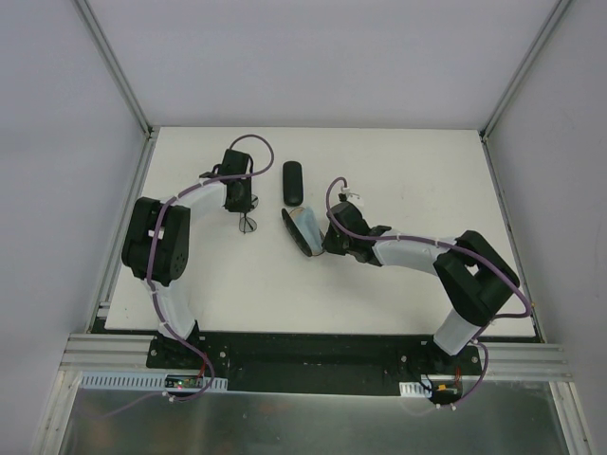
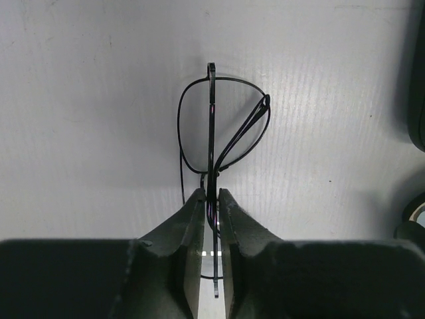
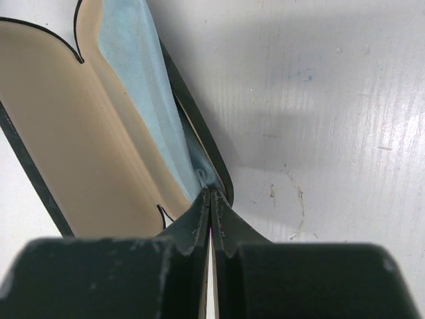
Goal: Organize the sunglasses
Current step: Pick up the sunglasses from the center of the board, then place the sunglasses in the sunglasses case, then pass from the right arm to the left
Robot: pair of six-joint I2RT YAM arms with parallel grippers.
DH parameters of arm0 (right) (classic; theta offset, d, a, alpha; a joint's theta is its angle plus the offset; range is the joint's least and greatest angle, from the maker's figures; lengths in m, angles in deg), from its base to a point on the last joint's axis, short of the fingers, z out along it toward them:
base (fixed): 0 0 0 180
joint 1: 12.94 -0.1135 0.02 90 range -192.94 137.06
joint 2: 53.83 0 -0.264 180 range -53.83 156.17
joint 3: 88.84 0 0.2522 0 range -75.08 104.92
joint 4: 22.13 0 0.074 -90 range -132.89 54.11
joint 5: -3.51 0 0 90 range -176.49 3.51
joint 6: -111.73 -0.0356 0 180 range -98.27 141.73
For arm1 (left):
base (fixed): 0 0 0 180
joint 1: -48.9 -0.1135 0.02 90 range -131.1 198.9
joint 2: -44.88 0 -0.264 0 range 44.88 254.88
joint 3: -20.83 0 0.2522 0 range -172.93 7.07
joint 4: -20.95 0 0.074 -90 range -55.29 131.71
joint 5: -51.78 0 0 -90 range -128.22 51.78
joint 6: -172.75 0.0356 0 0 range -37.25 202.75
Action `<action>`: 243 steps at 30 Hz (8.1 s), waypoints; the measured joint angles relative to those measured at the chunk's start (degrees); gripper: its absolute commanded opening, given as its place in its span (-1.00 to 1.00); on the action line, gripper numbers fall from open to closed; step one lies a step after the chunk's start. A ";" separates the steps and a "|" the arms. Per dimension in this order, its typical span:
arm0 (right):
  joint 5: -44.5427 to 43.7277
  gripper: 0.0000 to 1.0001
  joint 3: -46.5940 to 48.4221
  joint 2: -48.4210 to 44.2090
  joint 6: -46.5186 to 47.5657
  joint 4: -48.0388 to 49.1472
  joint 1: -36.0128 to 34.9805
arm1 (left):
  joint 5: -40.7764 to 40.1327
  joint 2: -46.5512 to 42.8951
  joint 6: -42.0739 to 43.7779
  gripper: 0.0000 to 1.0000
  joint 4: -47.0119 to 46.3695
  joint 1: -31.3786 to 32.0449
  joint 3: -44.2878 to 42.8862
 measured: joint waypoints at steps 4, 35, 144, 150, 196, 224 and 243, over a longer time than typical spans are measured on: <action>0.02 -0.99 0.00 -0.09 0.04 -0.02 0.02 | 0.39 0.46 -0.04 -0.84 0.96 0.00 -0.87; 1.05 -0.99 -0.09 -0.09 0.13 -0.02 0.94 | 8.55 -8.83 -4.55 -1.00 4.46 1.36 -2.38; 5.38 -0.99 -4.48 0.39 -3.93 6.95 2.51 | 4.31 -15.50 -31.17 0.60 3.56 15.91 -3.98; 5.68 -0.98 -4.48 0.94 -3.96 7.32 2.62 | 10.69 -23.43 -33.20 0.49 -2.01 12.92 9.62; 7.50 -0.99 -4.48 2.25 -4.46 9.27 2.95 | 28.92 -12.20 -49.64 0.50 -54.12 9.01 36.33; 8.68 -0.99 -4.46 2.86 -4.68 10.43 3.50 | 30.49 -3.30 -55.39 0.33 -68.52 9.01 36.63; 9.62 -0.83 -5.05 2.49 -5.18 11.17 3.87 | 34.45 0.24 -54.07 0.01 -65.09 8.26 30.40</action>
